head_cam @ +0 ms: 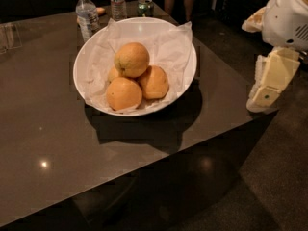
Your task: Pick orange from white bowl
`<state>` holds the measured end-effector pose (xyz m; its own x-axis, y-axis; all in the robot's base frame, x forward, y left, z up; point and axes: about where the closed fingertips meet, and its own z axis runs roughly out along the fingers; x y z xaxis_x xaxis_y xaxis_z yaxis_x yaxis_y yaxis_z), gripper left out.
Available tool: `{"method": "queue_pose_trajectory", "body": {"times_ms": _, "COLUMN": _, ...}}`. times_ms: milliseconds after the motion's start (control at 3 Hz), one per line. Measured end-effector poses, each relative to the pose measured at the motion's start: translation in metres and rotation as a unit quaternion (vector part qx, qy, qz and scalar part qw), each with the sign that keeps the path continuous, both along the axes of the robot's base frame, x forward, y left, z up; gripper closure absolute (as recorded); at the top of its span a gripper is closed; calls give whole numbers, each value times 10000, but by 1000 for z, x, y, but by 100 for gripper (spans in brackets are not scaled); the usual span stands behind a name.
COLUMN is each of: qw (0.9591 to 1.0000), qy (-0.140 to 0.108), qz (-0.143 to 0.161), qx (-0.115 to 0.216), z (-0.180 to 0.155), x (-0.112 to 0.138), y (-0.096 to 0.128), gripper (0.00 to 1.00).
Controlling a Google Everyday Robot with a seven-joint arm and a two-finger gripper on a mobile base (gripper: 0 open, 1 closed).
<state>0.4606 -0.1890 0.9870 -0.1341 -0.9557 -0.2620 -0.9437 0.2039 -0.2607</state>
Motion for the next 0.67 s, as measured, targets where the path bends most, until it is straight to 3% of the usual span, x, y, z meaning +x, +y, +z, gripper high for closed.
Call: {"method": "queue_pose_trajectory", "body": {"times_ms": 667, "qw": 9948, "qy": 89, "qz": 937, "qx": 379, "z": 5, "x": 54, "y": 77, "gripper": 0}}
